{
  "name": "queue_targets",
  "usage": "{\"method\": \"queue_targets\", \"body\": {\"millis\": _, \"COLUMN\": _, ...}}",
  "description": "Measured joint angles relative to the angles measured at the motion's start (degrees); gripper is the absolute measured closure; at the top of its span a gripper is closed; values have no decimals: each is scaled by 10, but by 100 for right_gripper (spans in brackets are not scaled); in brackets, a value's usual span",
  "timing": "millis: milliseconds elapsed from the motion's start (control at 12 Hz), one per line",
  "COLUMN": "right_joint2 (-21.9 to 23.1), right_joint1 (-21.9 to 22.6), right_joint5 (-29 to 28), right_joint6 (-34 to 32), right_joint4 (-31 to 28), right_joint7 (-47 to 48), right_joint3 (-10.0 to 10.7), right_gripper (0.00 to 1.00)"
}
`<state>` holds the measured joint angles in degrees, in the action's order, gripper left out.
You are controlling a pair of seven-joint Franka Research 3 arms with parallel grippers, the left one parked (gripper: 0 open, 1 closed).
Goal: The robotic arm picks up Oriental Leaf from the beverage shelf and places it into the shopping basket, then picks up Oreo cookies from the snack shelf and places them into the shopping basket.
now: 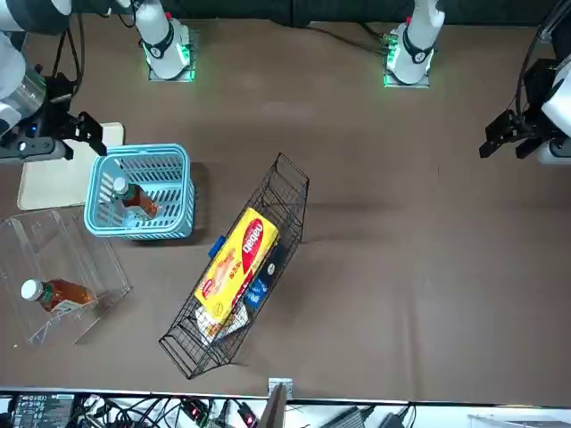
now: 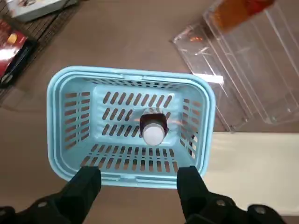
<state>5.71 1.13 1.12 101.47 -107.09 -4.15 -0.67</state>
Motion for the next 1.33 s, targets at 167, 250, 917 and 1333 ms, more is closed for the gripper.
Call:
{"method": "queue_targets", "body": {"millis": 167, "right_joint2": -2, "right_joint1": 10, "right_joint5": 0, "right_joint6": 0, "right_joint4": 0, "right_joint7": -32, "right_joint3": 0, "right_gripper": 0}}
{"method": "queue_targets", "body": {"millis": 250, "right_joint2": -3, "right_joint1": 15, "right_joint5": -1, "right_joint6": 0, "right_joint4": 0, "right_joint7": -51, "right_joint3": -1, "right_gripper": 0}}
{"method": "queue_targets", "body": {"millis": 917, "right_joint2": -5, "right_joint1": 38, "right_joint5": -131, "right_joint6": 63, "right_joint4": 0, "right_joint7": -263, "right_joint3": -1, "right_gripper": 0}}
{"method": "queue_targets", "body": {"millis": 1333, "right_joint2": -5, "right_joint1": 38, "right_joint5": -234, "right_joint6": 103, "right_joint4": -3, "right_joint7": -441, "right_joint3": 0, "right_gripper": 0}}
